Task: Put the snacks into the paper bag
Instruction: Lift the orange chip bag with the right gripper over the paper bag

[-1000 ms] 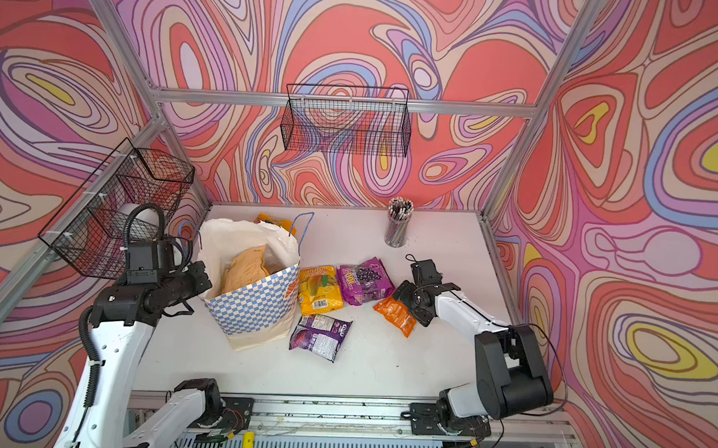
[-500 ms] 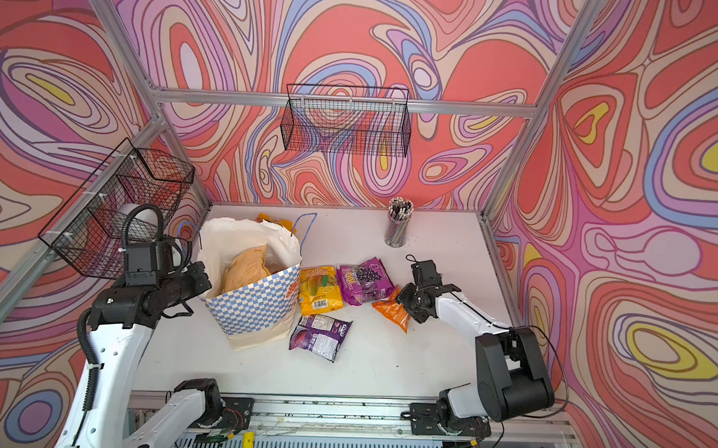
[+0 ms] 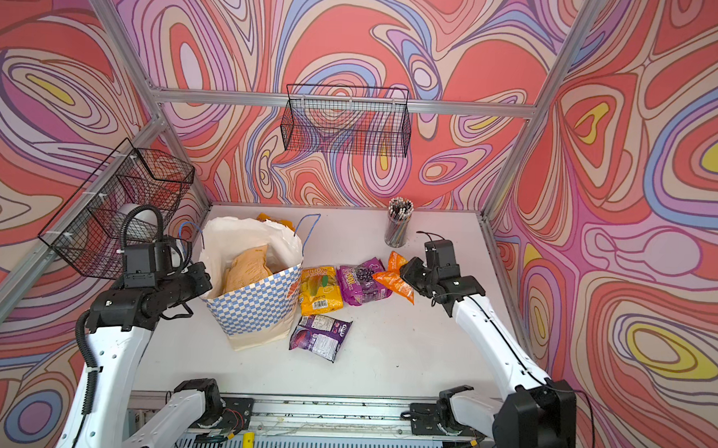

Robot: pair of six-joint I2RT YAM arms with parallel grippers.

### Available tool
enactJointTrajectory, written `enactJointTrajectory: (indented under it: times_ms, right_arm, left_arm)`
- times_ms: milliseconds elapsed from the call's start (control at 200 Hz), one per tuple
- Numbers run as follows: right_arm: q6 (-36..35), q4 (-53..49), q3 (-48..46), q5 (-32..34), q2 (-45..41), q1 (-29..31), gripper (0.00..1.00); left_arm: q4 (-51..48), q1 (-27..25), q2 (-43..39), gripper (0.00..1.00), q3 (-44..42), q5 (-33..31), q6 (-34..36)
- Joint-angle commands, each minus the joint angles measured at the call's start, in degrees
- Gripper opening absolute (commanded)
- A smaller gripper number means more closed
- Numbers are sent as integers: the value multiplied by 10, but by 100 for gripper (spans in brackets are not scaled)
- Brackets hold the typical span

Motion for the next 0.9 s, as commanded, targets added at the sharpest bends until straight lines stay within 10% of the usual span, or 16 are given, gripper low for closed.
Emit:
enactJointTrajectory:
  times_ms: [0, 451, 896]
  right_arm:
    - [-60, -12, 69, -13, -1, 30, 42]
    - [-218, 43, 440, 3, 200, 287, 40]
    - [-253, -7, 676, -60, 476, 380, 38]
  left_arm:
    - [-7, -2, -9, 0, 13, 10, 11]
    - [-14, -2, 1, 0, 5, -9, 16]
    - [-21, -2, 1, 0, 5, -3, 15]
